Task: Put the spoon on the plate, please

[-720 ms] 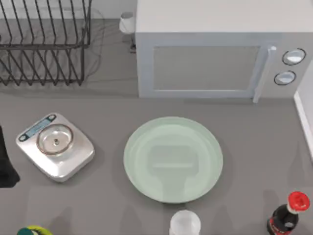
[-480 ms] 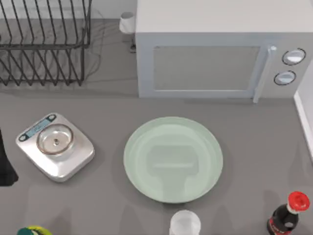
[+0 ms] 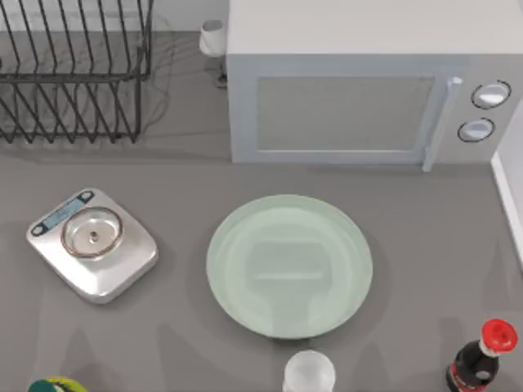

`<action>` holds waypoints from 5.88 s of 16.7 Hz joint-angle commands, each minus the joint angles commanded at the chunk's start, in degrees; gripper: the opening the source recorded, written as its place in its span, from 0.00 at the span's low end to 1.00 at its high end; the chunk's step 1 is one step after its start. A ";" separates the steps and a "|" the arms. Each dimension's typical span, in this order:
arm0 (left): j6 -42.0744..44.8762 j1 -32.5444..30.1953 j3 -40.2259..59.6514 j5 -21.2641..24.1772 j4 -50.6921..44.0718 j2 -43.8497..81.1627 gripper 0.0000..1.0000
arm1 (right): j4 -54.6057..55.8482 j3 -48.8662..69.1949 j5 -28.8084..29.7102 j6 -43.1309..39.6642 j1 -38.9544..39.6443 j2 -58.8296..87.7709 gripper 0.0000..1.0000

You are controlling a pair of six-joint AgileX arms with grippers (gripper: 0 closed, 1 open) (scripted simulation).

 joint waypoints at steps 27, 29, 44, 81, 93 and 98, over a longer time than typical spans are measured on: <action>23.39 13.78 43.98 0.24 -33.19 72.44 1.00 | 0.00 0.00 0.00 0.00 0.00 0.00 1.00; 23.52 13.82 41.00 0.24 -27.18 74.98 1.00 | 0.00 0.00 0.00 0.00 0.00 0.00 1.00; 23.73 13.96 35.87 0.27 -18.02 79.42 0.55 | 0.00 0.00 0.00 0.00 0.00 0.00 1.00; 24.44 7.43 55.00 1.33 -43.26 71.21 0.00 | 0.00 0.00 0.00 0.00 0.00 0.00 1.00; 32.31 -46.46 76.56 1.90 -48.97 90.33 0.00 | 0.00 0.00 0.00 0.00 0.00 0.00 1.00; 33.17 -52.67 80.83 1.54 -47.80 94.00 0.00 | 0.00 0.00 0.00 0.00 0.00 0.00 1.00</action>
